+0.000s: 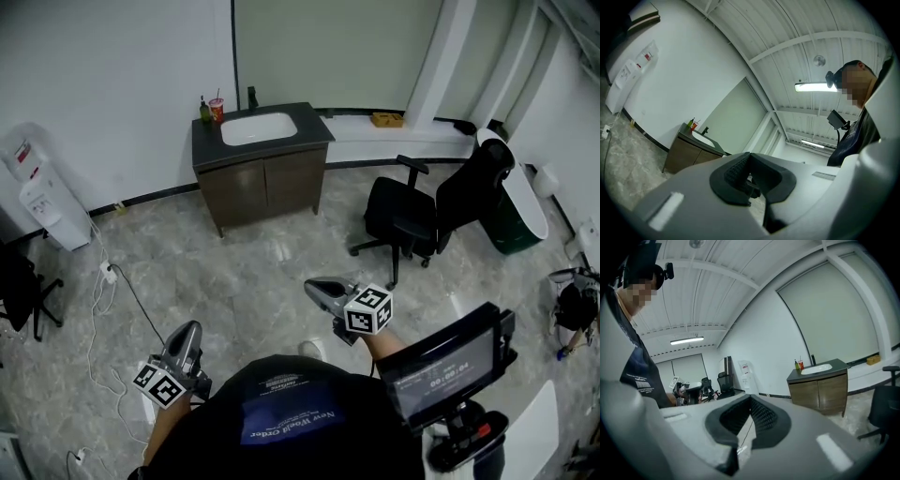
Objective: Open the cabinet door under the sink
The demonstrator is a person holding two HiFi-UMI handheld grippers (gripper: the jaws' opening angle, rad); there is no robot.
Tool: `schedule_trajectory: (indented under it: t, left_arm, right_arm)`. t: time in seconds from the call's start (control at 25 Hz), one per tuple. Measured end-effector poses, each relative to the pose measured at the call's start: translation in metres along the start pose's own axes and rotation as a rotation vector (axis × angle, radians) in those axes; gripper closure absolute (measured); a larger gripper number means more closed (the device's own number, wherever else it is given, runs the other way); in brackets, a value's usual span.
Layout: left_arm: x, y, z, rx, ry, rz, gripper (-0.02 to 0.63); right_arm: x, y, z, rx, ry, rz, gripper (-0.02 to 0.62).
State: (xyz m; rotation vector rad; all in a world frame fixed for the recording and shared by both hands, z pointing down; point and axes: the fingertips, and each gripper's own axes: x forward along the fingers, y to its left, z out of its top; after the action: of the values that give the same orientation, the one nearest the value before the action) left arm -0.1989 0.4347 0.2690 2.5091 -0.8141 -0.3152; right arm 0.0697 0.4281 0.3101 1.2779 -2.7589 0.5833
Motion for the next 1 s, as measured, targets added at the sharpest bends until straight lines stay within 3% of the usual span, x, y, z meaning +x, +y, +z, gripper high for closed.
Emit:
schedule_trajectory:
  t: [0.16,0.36,0.56,0.76,1.0]
  left_arm:
    - [0.041,0.006,0.008,0.03,-0.035,0.051,0.606]
    - [0.101,0.005,0.024,0.038,-0.079,0.096,0.606]
    - [0.162,0.0,0.022,0.053,-0.078,0.118,0.606]
    - [0.203,0.009,0.019,0.054,-0.06,0.138,0.606]
    - [0.238,0.038,0.026,0.051,-0.03,0.108,0.606]
  right_arm:
    - [0.02,-0.047,0.015,-0.014,0.021,0.067,0.594]
    - [0.039,-0.109,0.063,-0.051,0.026,0.134,0.594]
    - [0.048,-0.164,0.082,-0.052,0.037,0.183,0.594]
    - [0.049,-0.214,0.082,-0.027,0.047,0.176,0.594]
    - [0.067,-0.251,0.08,0.005,0.052,0.129,0.594]
